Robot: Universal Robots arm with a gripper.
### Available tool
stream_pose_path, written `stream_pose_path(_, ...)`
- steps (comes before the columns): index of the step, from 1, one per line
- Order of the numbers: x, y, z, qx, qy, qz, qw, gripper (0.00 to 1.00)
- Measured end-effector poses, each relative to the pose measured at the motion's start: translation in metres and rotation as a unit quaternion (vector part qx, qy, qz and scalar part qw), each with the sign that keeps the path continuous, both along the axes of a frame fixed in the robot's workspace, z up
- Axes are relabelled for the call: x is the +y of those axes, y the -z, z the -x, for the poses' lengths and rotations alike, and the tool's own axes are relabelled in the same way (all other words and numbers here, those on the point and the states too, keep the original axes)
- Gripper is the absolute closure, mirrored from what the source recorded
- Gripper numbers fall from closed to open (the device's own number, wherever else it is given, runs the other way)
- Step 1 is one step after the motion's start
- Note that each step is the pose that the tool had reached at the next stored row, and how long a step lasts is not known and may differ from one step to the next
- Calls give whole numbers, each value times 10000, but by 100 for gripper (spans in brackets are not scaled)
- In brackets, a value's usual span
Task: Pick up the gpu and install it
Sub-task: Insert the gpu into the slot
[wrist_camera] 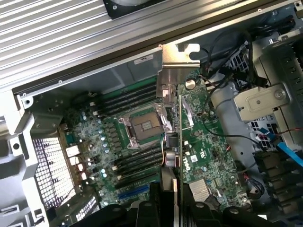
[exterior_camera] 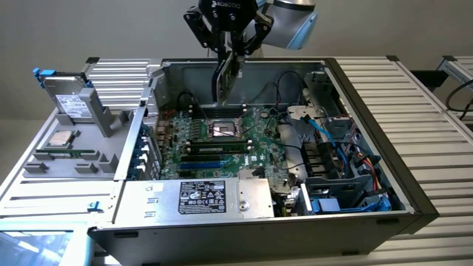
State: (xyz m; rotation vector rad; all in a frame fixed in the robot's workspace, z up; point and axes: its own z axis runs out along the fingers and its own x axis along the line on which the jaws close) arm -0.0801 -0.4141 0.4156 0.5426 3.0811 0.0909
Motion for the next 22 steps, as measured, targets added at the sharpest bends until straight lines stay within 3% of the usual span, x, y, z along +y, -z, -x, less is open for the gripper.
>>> stream_pose_path(6, 0, 2, -3, 0, -540, 0, 9985, 71)
stream_pose_path(11, 0, 5, -5, 0, -999, 0, 9950, 71)
stream_pose_path(17, 0, 10, -8, 0, -1540, 0, 9881, 71)
stream_pose_path(22, 0, 14, -10, 0, -1985, -1, 9801, 71)
